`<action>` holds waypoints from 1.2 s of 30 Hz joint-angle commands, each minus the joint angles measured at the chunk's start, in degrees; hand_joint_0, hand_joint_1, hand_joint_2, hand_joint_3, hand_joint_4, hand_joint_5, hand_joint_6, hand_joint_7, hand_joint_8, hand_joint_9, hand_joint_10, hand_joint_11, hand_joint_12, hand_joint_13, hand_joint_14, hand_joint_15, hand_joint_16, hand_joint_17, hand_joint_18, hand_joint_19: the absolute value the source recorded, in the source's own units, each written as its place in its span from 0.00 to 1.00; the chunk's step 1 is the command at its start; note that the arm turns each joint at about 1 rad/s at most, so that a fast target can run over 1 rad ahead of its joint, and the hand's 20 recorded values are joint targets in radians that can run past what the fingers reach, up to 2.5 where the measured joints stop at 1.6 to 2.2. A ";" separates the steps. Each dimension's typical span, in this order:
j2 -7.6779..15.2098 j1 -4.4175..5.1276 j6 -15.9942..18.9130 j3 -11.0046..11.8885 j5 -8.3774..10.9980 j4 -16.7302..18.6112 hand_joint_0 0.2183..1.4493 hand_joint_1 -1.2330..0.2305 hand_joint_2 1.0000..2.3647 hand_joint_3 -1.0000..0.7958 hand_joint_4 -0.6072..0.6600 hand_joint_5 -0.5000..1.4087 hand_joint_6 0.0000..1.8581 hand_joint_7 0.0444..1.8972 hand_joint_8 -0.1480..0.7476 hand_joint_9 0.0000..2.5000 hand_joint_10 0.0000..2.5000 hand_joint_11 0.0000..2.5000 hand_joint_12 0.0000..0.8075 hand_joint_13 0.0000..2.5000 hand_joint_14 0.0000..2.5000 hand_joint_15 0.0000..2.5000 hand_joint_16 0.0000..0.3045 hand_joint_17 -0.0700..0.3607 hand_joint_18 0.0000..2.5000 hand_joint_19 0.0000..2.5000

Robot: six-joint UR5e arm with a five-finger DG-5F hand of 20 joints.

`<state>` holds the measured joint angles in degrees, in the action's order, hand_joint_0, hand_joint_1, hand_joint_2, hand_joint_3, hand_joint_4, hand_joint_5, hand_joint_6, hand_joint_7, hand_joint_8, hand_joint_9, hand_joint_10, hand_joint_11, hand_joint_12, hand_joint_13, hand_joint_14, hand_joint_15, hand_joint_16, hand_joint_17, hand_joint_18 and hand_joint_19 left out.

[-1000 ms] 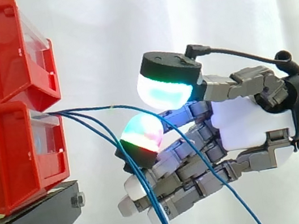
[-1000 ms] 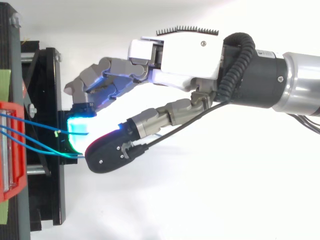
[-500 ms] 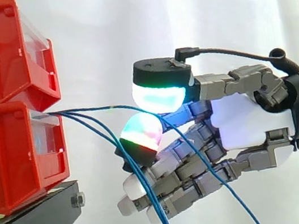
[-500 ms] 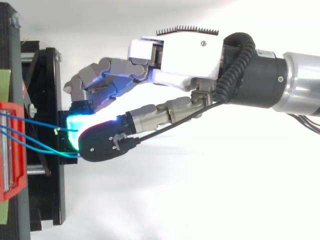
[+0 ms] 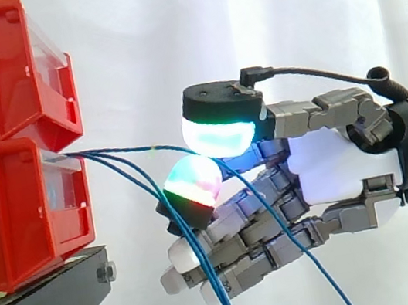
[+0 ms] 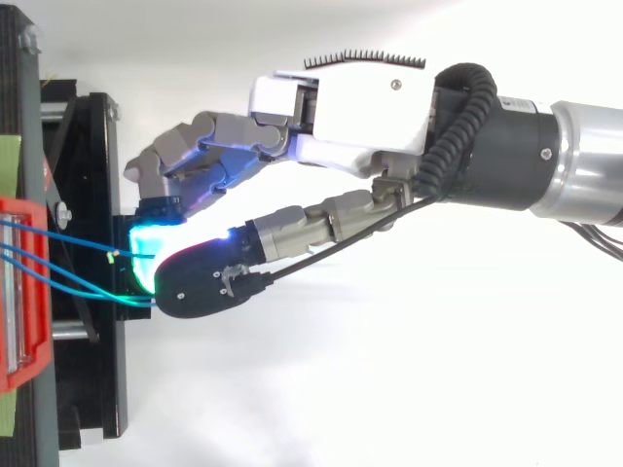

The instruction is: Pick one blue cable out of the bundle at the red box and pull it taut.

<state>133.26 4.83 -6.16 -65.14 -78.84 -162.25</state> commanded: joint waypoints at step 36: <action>-0.37 0.00 0.28 0.01 -0.35 -3.34 0.31 0.33 0.02 0.58 0.58 0.20 0.44 0.53 0.51 0.30 0.00 0.20 0.46 0.12 0.00 0.05 0.17 0.44 0.13 0.06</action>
<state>132.94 4.83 -5.90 -65.13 -79.10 -164.62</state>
